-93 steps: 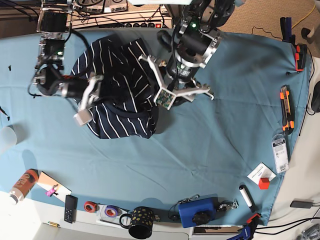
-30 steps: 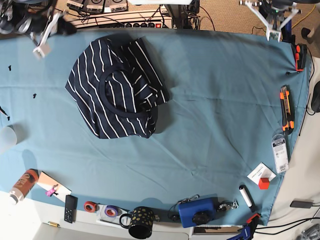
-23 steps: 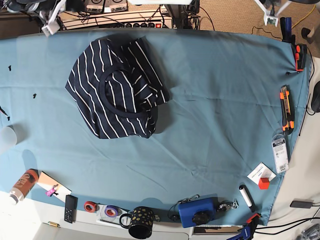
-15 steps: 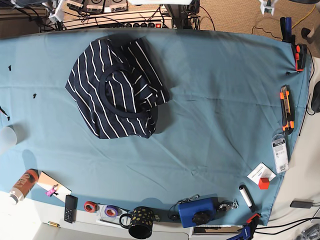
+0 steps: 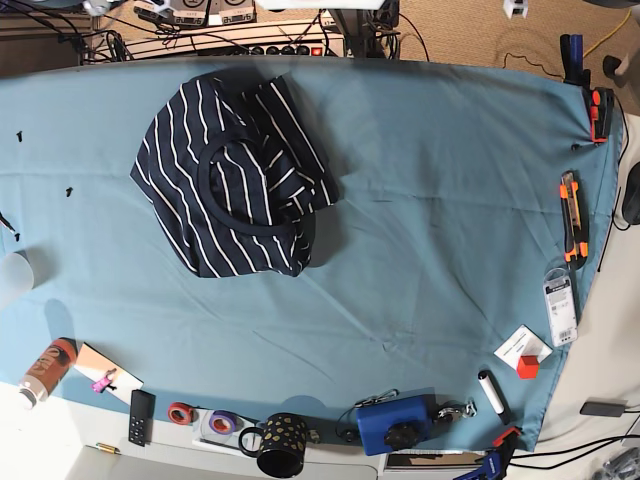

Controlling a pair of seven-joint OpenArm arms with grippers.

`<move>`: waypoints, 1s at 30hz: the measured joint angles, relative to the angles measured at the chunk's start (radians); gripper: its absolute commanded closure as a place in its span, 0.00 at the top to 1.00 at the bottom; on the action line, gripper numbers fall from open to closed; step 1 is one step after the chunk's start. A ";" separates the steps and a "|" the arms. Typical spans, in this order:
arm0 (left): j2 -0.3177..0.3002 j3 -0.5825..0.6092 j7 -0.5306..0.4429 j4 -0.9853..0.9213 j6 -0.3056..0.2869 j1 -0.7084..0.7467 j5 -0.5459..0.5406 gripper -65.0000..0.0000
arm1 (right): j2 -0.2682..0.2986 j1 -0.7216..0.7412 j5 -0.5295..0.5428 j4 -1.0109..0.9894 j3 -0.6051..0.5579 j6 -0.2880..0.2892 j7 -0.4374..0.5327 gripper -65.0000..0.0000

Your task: Layout the t-shirt on the table in an organized manner, then fold the t-shirt properly

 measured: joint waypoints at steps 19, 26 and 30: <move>0.010 0.001 -0.388 -0.477 0.060 -0.184 0.101 0.00 | -0.014 0.333 -0.423 -0.457 -0.414 -0.391 0.827 0.00; 0.047 0.001 -0.386 -0.436 0.041 -0.181 0.101 0.00 | -0.029 0.355 -0.425 -0.462 -0.414 -0.398 0.832 0.00; 0.066 0.001 -0.387 -0.423 0.034 -0.181 0.102 0.00 | -0.039 0.349 -0.425 -0.463 -0.414 -0.395 0.832 0.00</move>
